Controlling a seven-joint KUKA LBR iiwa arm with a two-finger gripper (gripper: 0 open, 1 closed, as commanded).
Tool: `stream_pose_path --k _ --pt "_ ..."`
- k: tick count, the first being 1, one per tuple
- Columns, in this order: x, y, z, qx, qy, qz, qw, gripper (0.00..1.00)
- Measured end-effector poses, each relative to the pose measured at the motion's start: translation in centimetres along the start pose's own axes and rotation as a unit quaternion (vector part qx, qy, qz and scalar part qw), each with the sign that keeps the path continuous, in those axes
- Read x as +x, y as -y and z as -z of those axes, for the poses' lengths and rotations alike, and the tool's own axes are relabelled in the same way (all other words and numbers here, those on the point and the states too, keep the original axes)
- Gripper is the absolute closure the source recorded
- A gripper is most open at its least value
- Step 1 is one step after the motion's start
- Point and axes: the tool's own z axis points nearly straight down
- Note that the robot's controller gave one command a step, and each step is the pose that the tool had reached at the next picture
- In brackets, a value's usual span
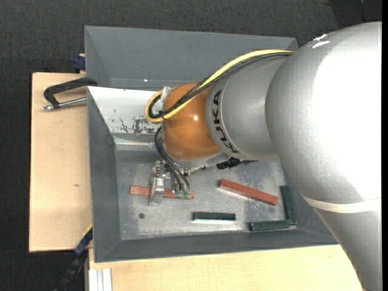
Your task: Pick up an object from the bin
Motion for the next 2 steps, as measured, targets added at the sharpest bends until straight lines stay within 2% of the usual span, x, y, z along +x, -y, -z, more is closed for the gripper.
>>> stream_pose_path --k 1,2 --pt "0.0 0.0 0.0 0.0 -0.0001 0.0 1.0 1.0" --pt "0.1 -0.8 15.9 -0.001 0.0032 0.002 1.0 1.0"
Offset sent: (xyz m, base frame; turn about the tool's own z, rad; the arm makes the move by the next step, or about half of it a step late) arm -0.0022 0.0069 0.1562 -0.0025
